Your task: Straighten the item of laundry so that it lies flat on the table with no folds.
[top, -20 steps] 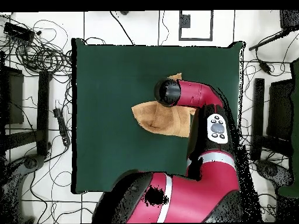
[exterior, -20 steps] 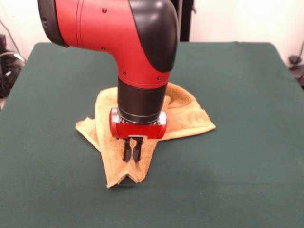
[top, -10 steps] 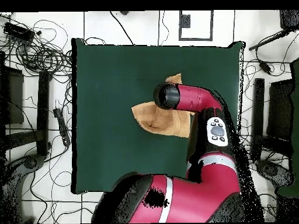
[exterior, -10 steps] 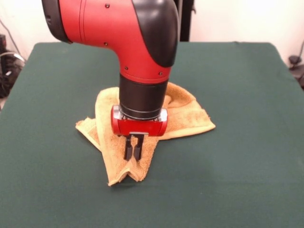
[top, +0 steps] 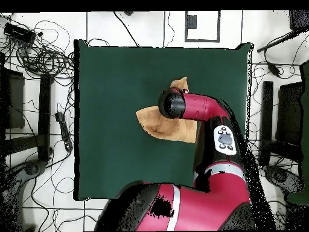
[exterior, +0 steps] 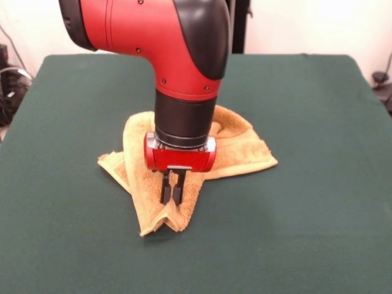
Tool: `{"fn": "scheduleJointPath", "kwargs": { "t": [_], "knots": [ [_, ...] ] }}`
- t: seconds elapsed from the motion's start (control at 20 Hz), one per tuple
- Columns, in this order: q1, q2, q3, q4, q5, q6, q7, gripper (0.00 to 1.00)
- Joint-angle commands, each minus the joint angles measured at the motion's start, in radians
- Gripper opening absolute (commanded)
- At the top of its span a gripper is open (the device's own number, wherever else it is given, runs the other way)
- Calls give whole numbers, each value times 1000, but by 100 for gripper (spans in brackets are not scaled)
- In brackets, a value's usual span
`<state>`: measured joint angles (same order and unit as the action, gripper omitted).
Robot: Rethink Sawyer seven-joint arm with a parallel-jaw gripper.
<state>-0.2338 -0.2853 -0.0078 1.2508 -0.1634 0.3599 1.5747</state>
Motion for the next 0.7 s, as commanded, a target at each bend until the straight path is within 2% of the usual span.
{"fn": "scheduleJointPath", "kwargs": {
  "t": [0.05, 0.7],
  "knots": [
    [6, 90, 48, 247, -41, 8, 121, 0],
    [-28, 66, 58, 314, -62, -54, 87, 0]
  ]
}}
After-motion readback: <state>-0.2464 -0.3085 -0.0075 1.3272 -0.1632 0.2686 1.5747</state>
